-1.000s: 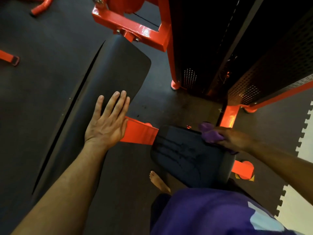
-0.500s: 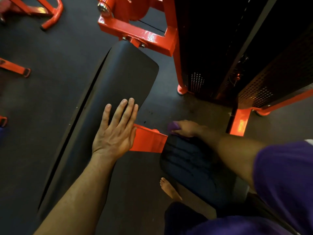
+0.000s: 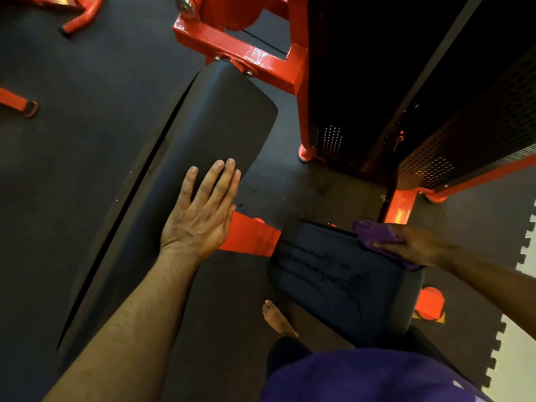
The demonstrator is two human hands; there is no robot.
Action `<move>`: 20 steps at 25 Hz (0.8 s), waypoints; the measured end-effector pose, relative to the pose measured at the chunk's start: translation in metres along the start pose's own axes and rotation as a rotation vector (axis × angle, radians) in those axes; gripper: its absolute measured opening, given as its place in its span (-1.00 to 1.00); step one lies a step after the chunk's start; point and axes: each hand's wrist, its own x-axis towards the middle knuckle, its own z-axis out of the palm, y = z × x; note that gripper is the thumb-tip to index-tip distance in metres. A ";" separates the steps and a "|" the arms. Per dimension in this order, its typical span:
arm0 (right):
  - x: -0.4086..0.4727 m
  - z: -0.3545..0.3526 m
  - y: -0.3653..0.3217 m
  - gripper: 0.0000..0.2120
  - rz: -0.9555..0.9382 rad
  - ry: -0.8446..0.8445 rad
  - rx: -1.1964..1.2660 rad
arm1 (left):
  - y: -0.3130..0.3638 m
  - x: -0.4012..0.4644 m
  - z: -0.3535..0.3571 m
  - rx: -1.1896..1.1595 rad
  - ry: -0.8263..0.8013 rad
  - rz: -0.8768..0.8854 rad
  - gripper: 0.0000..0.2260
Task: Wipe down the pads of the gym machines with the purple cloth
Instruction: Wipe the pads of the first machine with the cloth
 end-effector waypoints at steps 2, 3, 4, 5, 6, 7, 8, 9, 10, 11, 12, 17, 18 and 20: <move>-0.020 -0.010 0.013 -0.42 0.055 0.046 0.049 | 0.001 0.001 0.000 0.010 0.008 0.003 -0.45; -0.018 -0.011 0.014 -0.44 0.074 0.044 0.048 | 0.001 0.001 0.000 0.007 0.019 0.000 -0.45; -0.009 -0.009 0.011 -0.42 0.075 0.029 0.048 | 0.001 0.002 0.000 -0.002 0.024 -0.008 -0.45; 0.006 -0.003 0.004 -0.42 0.059 0.003 0.018 | 0.001 0.002 0.000 -0.010 0.023 -0.011 -0.45; 0.026 0.005 -0.008 -0.49 0.041 -0.042 -0.029 | 0.002 0.001 0.000 -0.013 0.020 -0.008 -0.45; 0.047 0.015 -0.026 -0.62 0.004 -0.077 -0.069 | 0.002 0.001 0.001 -0.016 0.017 -0.006 -0.45; 0.071 0.026 -0.045 -0.76 -0.042 -0.100 -0.086 | 0.002 0.001 0.002 -0.025 0.018 -0.009 -0.44; 0.096 0.038 -0.067 -0.81 -0.109 -0.109 -0.089 | 0.001 0.000 0.003 -0.029 0.021 -0.010 -0.44; 0.117 0.049 -0.089 -0.80 -0.156 -0.111 -0.096 | 0.001 0.000 0.003 -0.029 0.027 -0.006 -0.44; 0.138 0.059 -0.103 -0.76 -0.178 -0.115 -0.108 | 0.001 0.001 0.004 -0.032 0.034 -0.005 -0.45; 0.155 0.066 -0.115 -0.70 -0.181 -0.128 -0.136 | 0.000 0.001 0.005 -0.034 0.044 -0.002 -0.45; 0.153 0.060 -0.138 -0.86 -0.314 -0.204 -0.292 | -0.001 -0.001 0.008 0.028 0.083 -0.008 -0.46; 0.138 0.055 -0.137 -0.85 -0.365 -0.165 -0.261 | -0.001 0.000 0.005 0.042 0.073 -0.007 -0.47; 0.100 0.047 -0.128 -0.94 -0.397 -0.094 -0.234 | 0.000 0.005 -0.006 0.016 0.045 -0.008 -0.47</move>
